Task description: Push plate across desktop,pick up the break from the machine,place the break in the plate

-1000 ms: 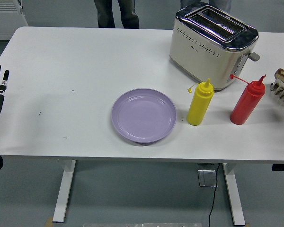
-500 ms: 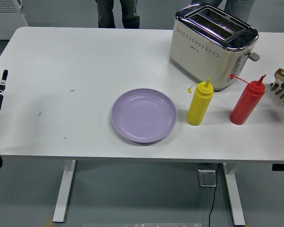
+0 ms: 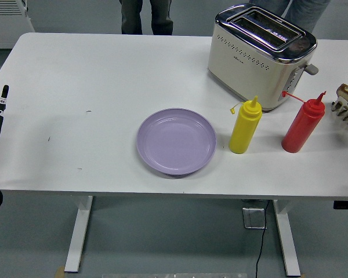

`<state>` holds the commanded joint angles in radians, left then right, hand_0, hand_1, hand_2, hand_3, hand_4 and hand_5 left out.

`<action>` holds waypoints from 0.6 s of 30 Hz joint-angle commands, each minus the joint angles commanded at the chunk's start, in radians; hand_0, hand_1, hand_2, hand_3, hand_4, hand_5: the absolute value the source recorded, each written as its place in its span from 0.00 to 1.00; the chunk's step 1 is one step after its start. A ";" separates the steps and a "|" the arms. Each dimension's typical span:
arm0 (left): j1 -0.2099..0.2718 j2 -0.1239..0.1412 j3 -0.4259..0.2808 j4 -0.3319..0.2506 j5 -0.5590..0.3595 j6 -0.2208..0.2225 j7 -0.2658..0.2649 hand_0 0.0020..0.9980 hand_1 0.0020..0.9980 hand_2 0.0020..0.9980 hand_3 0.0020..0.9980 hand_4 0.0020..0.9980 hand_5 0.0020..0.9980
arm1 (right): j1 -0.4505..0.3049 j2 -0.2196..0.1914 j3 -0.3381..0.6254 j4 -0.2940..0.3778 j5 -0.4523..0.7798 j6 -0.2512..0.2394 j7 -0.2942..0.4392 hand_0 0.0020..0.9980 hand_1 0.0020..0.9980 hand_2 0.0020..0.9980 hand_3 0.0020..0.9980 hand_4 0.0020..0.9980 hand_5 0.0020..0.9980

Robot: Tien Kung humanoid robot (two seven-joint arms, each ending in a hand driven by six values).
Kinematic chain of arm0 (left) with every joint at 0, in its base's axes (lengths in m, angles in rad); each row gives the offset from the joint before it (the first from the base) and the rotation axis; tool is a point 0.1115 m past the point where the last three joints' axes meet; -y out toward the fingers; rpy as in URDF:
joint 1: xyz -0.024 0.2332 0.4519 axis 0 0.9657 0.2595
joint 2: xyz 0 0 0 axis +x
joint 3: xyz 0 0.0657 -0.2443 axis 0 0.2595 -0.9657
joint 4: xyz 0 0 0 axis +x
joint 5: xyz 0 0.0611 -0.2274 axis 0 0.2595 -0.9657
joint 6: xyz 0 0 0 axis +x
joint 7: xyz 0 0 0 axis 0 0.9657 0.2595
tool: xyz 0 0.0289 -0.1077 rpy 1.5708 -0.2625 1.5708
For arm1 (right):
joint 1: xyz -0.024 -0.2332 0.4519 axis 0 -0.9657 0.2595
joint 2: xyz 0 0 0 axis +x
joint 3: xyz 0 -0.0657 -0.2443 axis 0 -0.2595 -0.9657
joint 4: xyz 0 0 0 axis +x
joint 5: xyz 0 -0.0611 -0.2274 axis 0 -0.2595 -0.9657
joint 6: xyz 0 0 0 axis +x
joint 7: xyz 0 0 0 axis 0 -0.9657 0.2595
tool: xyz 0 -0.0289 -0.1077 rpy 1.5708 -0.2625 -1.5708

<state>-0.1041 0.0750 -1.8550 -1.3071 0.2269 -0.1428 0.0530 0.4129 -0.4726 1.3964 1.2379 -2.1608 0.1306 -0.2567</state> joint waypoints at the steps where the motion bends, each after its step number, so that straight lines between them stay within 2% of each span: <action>1: 0.000 0.000 0.000 0.000 0.000 0.000 0.000 0.83 0.83 0.86 0.83 0.66 1.00 | 0.005 0.000 -0.007 -0.005 0.000 0.001 -0.001 0.64 0.67 0.66 0.84 0.78 0.27; 6: -0.002 0.000 0.001 0.000 -0.001 0.000 0.000 0.83 0.83 0.86 0.83 0.66 1.00 | 0.028 -0.003 -0.033 -0.021 -0.012 0.009 -0.007 0.64 0.67 0.66 0.84 0.78 0.27; 7: -0.002 0.000 0.000 0.000 -0.001 0.000 0.000 0.83 0.83 0.86 0.83 0.66 1.00 | 0.034 -0.003 -0.039 -0.025 -0.015 0.011 -0.009 0.58 0.62 0.61 0.80 0.77 0.27; 12: -0.003 -0.001 0.000 -0.001 -0.001 0.000 -0.001 0.83 0.83 0.86 0.83 0.66 1.00 | 0.060 -0.001 -0.066 -0.042 -0.036 0.014 -0.025 0.58 0.62 0.61 0.80 0.77 0.27; 13: -0.003 -0.001 0.000 -0.001 -0.001 0.000 -0.001 0.83 0.83 0.86 0.83 0.66 1.00 | 0.063 -0.001 -0.070 -0.045 -0.040 0.016 -0.028 0.49 0.55 0.55 0.74 0.73 0.26; 18: -0.003 -0.001 -0.003 -0.001 -0.002 0.000 -0.002 0.83 0.83 0.86 0.83 0.66 1.00 | 0.080 0.000 -0.087 -0.064 -0.053 0.025 -0.043 0.49 0.55 0.55 0.74 0.73 0.26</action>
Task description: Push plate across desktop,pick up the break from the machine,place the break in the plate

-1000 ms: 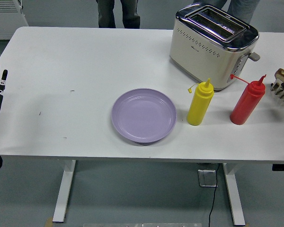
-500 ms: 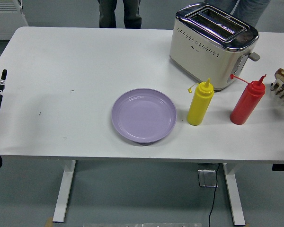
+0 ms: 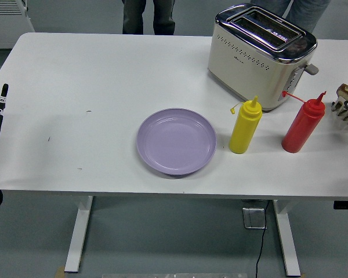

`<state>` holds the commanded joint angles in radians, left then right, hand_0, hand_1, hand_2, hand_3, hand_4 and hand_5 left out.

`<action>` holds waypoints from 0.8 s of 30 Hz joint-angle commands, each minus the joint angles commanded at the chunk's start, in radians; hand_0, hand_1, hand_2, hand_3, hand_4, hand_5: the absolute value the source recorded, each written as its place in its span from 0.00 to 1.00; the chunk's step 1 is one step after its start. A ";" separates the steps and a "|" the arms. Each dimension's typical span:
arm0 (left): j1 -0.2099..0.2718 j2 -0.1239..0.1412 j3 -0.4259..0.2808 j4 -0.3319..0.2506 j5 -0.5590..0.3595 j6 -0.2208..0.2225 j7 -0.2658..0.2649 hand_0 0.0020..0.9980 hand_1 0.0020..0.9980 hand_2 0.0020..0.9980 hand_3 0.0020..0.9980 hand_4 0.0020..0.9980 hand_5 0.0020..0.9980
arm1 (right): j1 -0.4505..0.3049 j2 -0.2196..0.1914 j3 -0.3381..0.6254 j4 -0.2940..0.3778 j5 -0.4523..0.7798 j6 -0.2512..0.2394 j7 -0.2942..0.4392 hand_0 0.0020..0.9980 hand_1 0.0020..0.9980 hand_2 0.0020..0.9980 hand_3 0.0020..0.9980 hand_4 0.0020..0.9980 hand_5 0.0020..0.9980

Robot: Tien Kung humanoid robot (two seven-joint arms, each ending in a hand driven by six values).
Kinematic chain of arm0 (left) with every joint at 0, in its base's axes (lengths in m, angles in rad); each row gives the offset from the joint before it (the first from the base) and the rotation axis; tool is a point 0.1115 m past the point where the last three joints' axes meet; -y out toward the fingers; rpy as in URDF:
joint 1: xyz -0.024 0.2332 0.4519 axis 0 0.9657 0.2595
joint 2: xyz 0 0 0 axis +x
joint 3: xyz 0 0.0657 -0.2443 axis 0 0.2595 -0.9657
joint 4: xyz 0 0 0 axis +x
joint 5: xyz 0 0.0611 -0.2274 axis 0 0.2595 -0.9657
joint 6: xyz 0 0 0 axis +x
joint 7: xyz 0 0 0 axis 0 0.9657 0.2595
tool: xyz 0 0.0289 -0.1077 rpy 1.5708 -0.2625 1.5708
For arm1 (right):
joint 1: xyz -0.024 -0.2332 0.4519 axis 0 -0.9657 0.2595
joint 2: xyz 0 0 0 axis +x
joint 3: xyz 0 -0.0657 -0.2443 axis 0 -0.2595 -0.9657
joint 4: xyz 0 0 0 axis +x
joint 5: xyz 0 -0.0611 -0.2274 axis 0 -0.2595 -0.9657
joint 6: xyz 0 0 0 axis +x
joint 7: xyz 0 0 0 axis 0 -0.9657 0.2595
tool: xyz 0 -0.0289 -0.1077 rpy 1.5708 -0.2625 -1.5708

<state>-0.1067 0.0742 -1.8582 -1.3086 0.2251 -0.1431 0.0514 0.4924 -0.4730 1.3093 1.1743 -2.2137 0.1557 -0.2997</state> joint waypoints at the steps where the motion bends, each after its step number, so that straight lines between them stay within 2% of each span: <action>1: 0.000 0.000 0.000 0.000 0.000 0.000 0.000 0.83 0.83 0.86 0.83 0.66 1.00 | 0.001 0.000 -0.001 -0.001 -0.001 0.001 -0.001 0.44 0.51 0.52 0.71 0.70 0.24; 12: 0.002 -0.003 0.003 0.000 -0.001 0.000 -0.001 0.83 0.83 0.86 0.83 0.66 1.00 | 0.015 0.004 -0.023 -0.026 -0.003 -0.019 -0.010 0.41 0.48 0.50 0.67 0.66 0.23; 13: 0.002 -0.002 0.004 0.000 -0.001 0.000 -0.002 0.83 0.83 0.86 0.83 0.66 1.00 | 0.015 0.004 -0.024 -0.027 0.000 -0.025 -0.009 0.35 0.43 0.47 0.59 0.51 0.14; 18: 0.001 -0.002 0.005 0.001 -0.002 0.000 -0.002 0.83 0.83 0.86 0.83 0.66 1.00 | 0.015 0.004 -0.033 -0.035 0.015 -0.043 -0.011 0.35 0.43 0.47 0.59 0.51 0.14; 19: 0.002 -0.002 0.005 0.001 -0.003 0.000 -0.002 0.83 0.83 0.86 0.83 0.66 1.00 | 0.015 0.004 -0.034 -0.036 0.018 -0.046 -0.011 0.33 0.41 0.45 0.54 0.45 0.13; 24: 0.004 -0.001 0.005 0.000 -0.003 0.000 -0.002 0.83 0.83 0.86 0.83 0.66 1.00 | 0.014 0.004 -0.038 -0.037 0.025 -0.063 -0.011 0.33 0.41 0.45 0.54 0.45 0.13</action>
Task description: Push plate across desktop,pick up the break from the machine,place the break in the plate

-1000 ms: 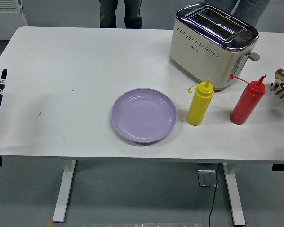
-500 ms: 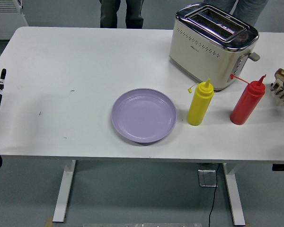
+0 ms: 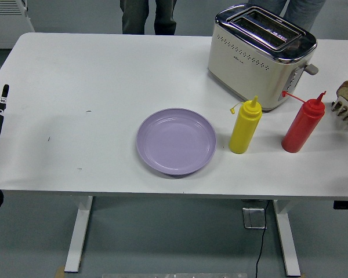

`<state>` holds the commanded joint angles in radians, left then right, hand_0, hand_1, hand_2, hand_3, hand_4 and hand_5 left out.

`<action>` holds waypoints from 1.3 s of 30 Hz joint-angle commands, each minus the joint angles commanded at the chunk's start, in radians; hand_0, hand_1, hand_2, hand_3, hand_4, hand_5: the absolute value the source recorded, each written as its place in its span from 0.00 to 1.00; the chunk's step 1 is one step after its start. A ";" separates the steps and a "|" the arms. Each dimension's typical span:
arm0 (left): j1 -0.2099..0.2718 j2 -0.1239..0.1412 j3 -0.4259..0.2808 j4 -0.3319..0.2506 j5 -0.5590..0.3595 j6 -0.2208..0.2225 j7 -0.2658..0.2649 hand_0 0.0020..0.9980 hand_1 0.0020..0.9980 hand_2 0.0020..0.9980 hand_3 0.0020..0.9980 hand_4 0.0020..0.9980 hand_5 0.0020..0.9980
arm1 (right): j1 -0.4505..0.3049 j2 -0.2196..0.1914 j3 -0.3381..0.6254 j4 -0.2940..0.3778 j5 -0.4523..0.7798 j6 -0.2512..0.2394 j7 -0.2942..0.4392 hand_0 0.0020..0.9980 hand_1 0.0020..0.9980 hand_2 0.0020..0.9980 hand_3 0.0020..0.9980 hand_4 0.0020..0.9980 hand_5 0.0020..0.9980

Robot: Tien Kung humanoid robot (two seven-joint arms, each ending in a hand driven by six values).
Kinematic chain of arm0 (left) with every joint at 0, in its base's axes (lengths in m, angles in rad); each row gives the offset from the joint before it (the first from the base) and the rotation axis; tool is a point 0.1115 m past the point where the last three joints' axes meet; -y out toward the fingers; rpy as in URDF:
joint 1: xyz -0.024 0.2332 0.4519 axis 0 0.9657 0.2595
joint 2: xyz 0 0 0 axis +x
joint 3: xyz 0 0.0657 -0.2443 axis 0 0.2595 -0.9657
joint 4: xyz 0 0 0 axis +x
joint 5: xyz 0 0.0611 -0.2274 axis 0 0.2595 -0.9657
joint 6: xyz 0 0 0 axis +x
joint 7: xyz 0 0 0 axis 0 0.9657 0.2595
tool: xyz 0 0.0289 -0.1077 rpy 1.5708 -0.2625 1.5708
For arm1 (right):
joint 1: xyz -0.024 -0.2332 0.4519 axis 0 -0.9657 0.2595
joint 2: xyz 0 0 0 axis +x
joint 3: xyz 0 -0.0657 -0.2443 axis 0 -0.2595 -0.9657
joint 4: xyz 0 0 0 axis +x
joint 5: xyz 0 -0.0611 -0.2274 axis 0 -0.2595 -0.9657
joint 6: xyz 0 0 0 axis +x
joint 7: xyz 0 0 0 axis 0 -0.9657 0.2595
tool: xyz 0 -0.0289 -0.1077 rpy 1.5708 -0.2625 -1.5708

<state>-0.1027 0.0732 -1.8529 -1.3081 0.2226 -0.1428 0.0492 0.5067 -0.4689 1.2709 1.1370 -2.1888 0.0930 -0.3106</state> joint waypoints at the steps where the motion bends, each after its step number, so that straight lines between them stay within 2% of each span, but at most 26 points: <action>1: 0.000 0.000 0.000 0.000 0.000 0.000 0.000 0.83 0.83 0.86 0.83 0.66 1.00 | 0.000 0.000 -0.001 0.000 0.000 -0.003 -0.001 0.31 0.39 0.43 0.50 0.38 0.09; 12: 0.002 0.000 0.003 0.000 0.000 0.000 -0.001 0.83 0.83 0.86 0.83 0.66 1.00 | 0.000 -0.006 0.002 0.019 -0.010 -0.036 -0.002 0.31 0.38 0.42 0.50 0.36 0.07; 13: 0.003 -0.001 0.002 0.000 0.000 0.000 -0.001 0.83 0.83 0.86 0.83 0.66 1.00 | 0.000 -0.009 0.006 0.029 -0.012 -0.037 -0.002 0.32 0.38 0.42 0.49 0.32 0.04; 25: -0.001 -0.001 -0.003 0.000 0.001 0.000 -0.001 0.83 0.83 0.86 0.83 0.66 1.00 | 0.008 -0.032 0.047 0.121 -0.015 -0.044 -0.009 0.31 0.36 0.41 0.48 0.30 0.02; 39: -0.005 0.000 -0.008 0.000 0.001 0.000 -0.001 0.83 0.83 0.86 0.83 0.66 1.00 | 0.056 -0.067 0.080 0.228 0.070 -0.004 -0.041 0.30 0.35 0.40 0.47 0.31 0.02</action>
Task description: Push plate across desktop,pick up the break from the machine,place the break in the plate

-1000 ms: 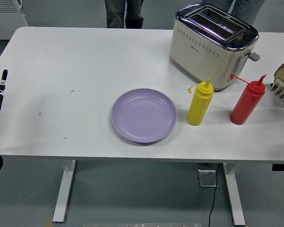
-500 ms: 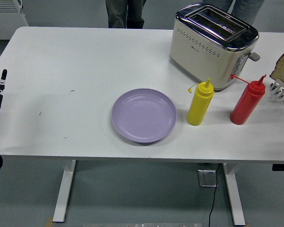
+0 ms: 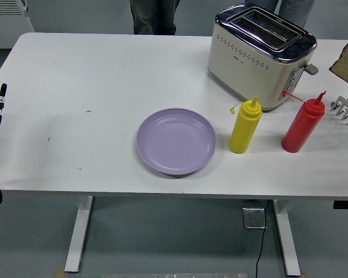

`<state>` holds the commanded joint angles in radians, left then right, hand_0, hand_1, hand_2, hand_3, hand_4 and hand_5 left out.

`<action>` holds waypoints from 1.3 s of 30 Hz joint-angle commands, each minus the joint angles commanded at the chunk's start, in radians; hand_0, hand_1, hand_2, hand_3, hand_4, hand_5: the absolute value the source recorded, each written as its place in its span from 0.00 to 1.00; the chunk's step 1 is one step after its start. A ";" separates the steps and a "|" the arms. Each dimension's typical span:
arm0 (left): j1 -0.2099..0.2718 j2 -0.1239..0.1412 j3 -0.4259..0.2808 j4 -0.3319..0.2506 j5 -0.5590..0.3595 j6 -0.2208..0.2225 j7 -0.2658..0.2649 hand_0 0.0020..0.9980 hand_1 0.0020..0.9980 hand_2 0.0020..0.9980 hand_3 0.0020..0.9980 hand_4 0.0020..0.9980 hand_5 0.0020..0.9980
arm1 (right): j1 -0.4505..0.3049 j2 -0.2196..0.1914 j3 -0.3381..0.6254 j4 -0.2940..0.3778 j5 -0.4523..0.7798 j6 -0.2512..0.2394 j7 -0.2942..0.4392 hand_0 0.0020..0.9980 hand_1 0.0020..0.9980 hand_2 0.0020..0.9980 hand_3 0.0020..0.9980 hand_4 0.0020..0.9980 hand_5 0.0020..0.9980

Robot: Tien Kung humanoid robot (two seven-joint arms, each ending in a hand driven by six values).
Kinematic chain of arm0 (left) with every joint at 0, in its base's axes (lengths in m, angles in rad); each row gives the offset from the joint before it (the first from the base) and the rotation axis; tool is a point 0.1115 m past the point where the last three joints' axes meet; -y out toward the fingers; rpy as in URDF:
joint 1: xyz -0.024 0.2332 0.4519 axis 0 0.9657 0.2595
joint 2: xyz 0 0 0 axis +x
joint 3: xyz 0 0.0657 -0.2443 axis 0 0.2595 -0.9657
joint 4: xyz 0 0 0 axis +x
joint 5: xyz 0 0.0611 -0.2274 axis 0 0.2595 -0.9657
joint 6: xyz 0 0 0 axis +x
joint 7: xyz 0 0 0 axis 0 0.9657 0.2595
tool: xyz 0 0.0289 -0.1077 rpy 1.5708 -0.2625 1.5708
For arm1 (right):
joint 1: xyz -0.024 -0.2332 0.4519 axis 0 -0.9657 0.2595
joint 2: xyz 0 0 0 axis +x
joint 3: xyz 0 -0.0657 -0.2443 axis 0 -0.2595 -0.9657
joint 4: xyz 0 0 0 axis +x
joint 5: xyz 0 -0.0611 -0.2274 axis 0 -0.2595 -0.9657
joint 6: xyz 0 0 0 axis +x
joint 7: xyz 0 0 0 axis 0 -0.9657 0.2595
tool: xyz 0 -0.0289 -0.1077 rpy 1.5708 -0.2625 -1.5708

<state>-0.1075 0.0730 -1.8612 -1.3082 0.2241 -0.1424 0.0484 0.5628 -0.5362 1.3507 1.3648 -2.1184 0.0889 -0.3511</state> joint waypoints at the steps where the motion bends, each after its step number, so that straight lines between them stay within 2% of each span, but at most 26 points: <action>1: -0.001 0.000 -0.001 0.000 0.000 0.000 0.000 0.83 0.83 0.86 0.83 0.66 1.00 | 0.010 -0.004 0.002 0.008 0.006 0.003 -0.002 0.30 0.35 0.40 0.47 0.31 0.02; 5: -0.004 0.002 -0.002 0.000 0.000 0.000 0.000 0.83 0.83 0.86 0.83 0.66 1.00 | 0.061 -0.024 0.005 0.033 0.028 0.013 -0.011 0.29 0.34 0.40 0.47 0.31 0.02; 11: -0.006 0.003 -0.006 0.000 0.000 0.000 0.000 0.83 0.83 0.86 0.83 0.67 1.00 | 0.133 -0.029 0.001 0.042 0.066 0.012 -0.023 0.29 0.34 0.40 0.47 0.32 0.02; 17: -0.007 0.005 -0.007 0.000 0.000 0.000 0.000 0.83 0.83 0.86 0.83 0.67 1.00 | 0.228 -0.024 -0.033 0.033 0.134 0.019 -0.036 0.28 0.34 0.39 0.46 0.32 0.02; 23: -0.007 0.007 -0.008 0.001 -0.002 0.000 -0.001 0.83 0.83 0.86 0.83 0.66 1.00 | 0.359 -0.002 -0.101 -0.019 0.208 0.039 -0.044 0.28 0.34 0.39 0.46 0.32 0.02; 25: -0.006 0.007 -0.008 0.001 -0.002 0.000 -0.001 0.83 0.83 0.86 0.83 0.66 1.00 | 0.372 0.001 -0.106 -0.024 0.213 0.040 -0.044 0.28 0.34 0.39 0.46 0.32 0.02; 30: -0.005 0.011 -0.010 0.001 -0.003 0.000 -0.001 0.83 0.83 0.86 0.83 0.66 1.00 | 0.476 0.047 -0.186 -0.099 0.247 0.059 -0.052 0.28 0.34 0.39 0.46 0.32 0.02; 32: -0.004 0.012 -0.011 0.002 -0.003 0.000 -0.001 0.83 0.83 0.86 0.83 0.66 1.00 | 0.491 0.056 -0.198 -0.110 0.254 0.060 -0.051 0.28 0.34 0.39 0.46 0.32 0.02; 34: -0.003 0.013 -0.013 0.002 -0.004 0.000 -0.001 0.83 0.83 0.86 0.83 0.66 1.00 | 0.535 0.087 -0.233 -0.151 0.273 0.062 -0.047 0.28 0.33 0.39 0.46 0.32 0.02; 39: -0.002 0.014 -0.012 0.003 -0.004 0.000 -0.001 0.83 0.83 0.86 0.83 0.66 1.00 | 0.589 0.136 -0.269 -0.213 0.279 0.063 -0.040 0.28 0.33 0.39 0.46 0.32 0.02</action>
<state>-0.1097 0.0869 -1.8731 -1.3049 0.2199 -0.1422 0.0473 1.1516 -0.3998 1.0818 1.1517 -1.8389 0.1517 -0.3912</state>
